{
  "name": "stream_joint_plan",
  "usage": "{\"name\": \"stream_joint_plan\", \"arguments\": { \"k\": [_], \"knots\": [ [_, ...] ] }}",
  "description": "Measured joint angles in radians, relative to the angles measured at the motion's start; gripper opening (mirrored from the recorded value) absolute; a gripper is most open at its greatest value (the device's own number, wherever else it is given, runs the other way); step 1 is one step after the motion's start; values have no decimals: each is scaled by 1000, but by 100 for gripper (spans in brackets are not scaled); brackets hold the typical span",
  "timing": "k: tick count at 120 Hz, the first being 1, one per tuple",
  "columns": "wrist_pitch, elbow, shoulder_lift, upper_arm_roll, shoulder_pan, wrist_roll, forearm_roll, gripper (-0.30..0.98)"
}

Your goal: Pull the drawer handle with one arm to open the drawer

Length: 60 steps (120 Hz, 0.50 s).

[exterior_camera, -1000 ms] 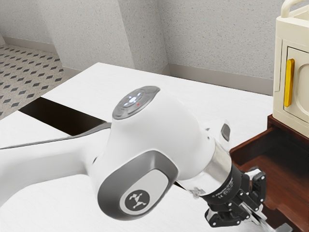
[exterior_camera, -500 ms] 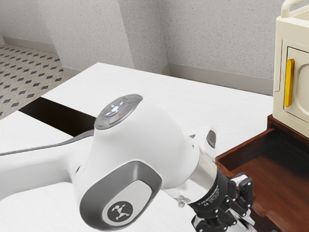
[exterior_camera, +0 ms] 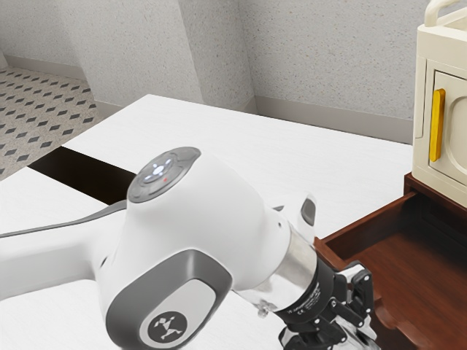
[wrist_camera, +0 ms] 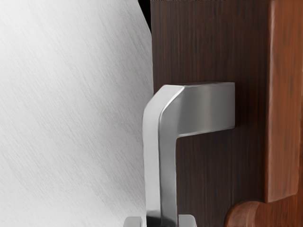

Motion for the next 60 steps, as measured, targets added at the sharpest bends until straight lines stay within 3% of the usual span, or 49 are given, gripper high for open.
{"name": "stream_joint_plan", "arguments": {
  "k": [41,60],
  "knots": [
    [-11,-3,-47,8,0,0,-2,30],
    [-323,414,137,76,30,0,19,49]
  ]
}}
